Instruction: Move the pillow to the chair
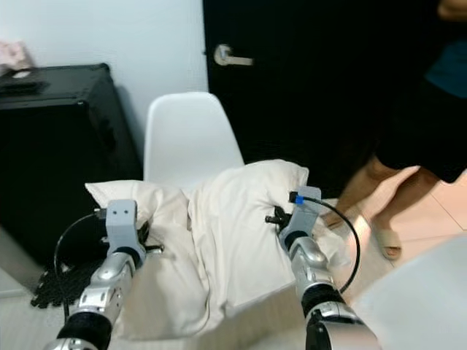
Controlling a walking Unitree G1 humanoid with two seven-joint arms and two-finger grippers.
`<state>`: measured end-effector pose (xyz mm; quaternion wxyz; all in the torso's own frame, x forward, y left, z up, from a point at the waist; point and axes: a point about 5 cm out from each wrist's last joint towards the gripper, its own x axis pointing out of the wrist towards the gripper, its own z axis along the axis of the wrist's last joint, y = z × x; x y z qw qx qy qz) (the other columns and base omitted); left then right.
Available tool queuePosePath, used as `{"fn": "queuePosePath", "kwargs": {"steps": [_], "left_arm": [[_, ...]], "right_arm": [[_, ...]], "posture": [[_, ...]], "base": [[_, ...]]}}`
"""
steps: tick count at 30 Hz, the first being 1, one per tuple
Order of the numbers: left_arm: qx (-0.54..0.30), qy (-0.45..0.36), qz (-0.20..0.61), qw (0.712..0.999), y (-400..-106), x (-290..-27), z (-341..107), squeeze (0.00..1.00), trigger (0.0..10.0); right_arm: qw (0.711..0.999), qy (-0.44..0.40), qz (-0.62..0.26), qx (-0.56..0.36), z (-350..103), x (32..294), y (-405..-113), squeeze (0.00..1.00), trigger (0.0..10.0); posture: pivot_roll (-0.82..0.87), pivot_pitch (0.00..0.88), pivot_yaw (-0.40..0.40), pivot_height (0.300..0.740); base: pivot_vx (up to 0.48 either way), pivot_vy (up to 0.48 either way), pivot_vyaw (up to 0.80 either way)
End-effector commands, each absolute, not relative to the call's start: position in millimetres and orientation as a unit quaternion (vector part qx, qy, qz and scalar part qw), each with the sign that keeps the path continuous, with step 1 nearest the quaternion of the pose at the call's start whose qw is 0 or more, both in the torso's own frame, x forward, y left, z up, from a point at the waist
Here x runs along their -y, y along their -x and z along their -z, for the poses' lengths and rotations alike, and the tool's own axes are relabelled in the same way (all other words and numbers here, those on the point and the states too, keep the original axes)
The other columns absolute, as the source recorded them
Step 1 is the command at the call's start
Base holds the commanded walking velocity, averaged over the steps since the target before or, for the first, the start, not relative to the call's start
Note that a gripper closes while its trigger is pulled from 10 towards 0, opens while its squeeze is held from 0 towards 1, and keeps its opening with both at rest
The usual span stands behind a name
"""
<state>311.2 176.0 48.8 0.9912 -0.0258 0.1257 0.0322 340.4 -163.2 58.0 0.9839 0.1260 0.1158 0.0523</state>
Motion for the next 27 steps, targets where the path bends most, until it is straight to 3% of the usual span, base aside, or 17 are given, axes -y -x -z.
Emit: {"fn": "queuePosePath", "kwargs": {"steps": [1, 16, 27], "left_arm": [[-0.102, 0.024, -0.022, 0.994, -314.0, -171.3, -57.3, 0.0, 10.0], [-0.086, 0.014, -0.02, 0.996, -310.7, -174.7, -60.1, 0.0, 10.0], [-0.089, 0.033, -0.014, 0.995, -310.7, -173.8, -61.5, 0.0, 10.0]], "right_arm": [[0.985, -0.113, -0.074, -0.104, -65.5, 154.3, -345.2, 0.0, 10.0], [0.984, -0.115, -0.083, -0.109, -64.8, 148.4, -345.4, 0.0, 10.0], [0.984, -0.116, -0.082, -0.109, -64.5, 148.4, -345.2, 0.0, 10.0]], "posture": [[0.02, 0.027, -0.03, 0.74], [0.03, 0.03, -0.034, 0.74], [0.03, 0.031, -0.037, 0.74]], "base": [[0.0, 0.0, 0.0], [0.0, 0.0, 0.0], [0.295, 0.0, 0.0]]}}
